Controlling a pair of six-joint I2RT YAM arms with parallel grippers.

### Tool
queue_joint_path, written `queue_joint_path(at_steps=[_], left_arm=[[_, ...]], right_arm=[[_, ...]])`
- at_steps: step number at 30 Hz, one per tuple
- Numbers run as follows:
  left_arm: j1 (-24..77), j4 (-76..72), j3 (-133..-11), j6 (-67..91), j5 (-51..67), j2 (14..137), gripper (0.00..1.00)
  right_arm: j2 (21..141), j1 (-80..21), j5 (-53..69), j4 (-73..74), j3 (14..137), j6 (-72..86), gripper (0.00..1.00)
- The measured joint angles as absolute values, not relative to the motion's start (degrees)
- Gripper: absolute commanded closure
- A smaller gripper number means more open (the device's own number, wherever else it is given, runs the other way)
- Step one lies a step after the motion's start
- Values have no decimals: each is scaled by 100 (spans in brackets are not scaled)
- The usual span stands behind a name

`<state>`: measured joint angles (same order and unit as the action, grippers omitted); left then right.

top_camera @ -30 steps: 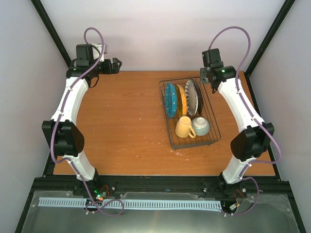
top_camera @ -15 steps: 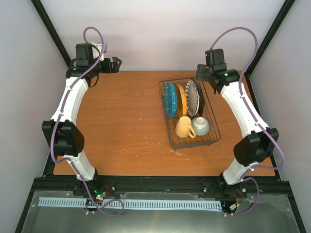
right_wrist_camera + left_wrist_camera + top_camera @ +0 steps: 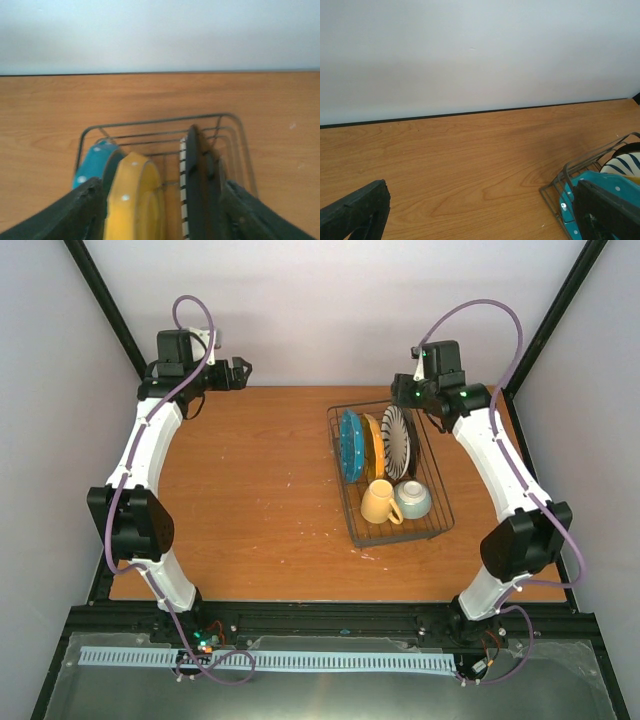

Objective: Load the mixed dishes into the dish rack

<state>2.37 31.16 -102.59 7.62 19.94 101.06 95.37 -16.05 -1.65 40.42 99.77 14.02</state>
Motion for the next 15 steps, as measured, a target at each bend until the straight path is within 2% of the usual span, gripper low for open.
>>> queue_joint_path(at_steps=[2, 3, 15], left_arm=[[237, 3081, -10241, 779, 2012, 10106, 0], [237, 3061, -10224, 788, 2025, 10106, 0], [237, 3000, -9826, 803, 1986, 10106, 0]], right_arm=[[9688, -1605, 156, 4176, 10116, 1337, 60], [9819, -1605, 305, 4263, 10239, 1343, 63], [10919, -1468, 945, 5078, 10473, 1411, 65]])
